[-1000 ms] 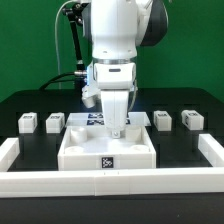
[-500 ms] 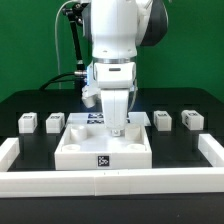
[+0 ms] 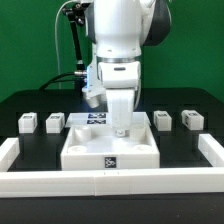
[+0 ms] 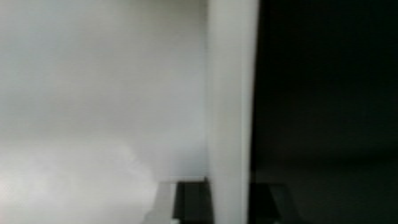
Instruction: Assemble square table
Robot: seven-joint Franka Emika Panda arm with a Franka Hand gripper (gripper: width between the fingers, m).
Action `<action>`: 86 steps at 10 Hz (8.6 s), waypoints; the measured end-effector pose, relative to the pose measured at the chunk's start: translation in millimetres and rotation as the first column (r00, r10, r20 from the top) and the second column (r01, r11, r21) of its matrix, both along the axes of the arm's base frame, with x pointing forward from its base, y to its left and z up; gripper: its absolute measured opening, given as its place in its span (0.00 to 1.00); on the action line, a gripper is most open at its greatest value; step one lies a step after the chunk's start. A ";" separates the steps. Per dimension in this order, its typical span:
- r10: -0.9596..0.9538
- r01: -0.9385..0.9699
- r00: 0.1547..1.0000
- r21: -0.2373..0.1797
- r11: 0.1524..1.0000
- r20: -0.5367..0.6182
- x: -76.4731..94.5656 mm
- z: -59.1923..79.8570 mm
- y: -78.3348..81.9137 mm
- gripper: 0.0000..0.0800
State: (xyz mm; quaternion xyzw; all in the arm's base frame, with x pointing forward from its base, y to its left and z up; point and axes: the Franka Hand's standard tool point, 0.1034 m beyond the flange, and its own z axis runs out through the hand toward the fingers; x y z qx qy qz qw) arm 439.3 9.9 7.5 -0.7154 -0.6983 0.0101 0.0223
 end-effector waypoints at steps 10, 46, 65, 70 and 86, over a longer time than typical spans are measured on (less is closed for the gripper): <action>0.021 -0.021 0.999 0.028 0.999 0.026 27.1 -1.6 49.5 0.08; -0.985 0.979 0.167 0.123 0.160 -0.051 -4.8 46.1 147.9 0.81; -0.998 0.707 0.051 -0.705 0.054 -0.025 -67.0 31.6 170.6 0.81; -0.997 0.445 0.075 -0.893 0.066 -0.037 -81.1 16.5 173.6 0.81; -0.994 0.482 0.084 -0.871 0.099 -0.066 -83.8 -1.8 174.5 0.36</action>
Offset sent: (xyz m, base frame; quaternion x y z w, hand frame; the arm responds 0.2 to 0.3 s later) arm 0.0023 0.0351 0.0021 -0.0189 -0.0064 0.0224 0.9995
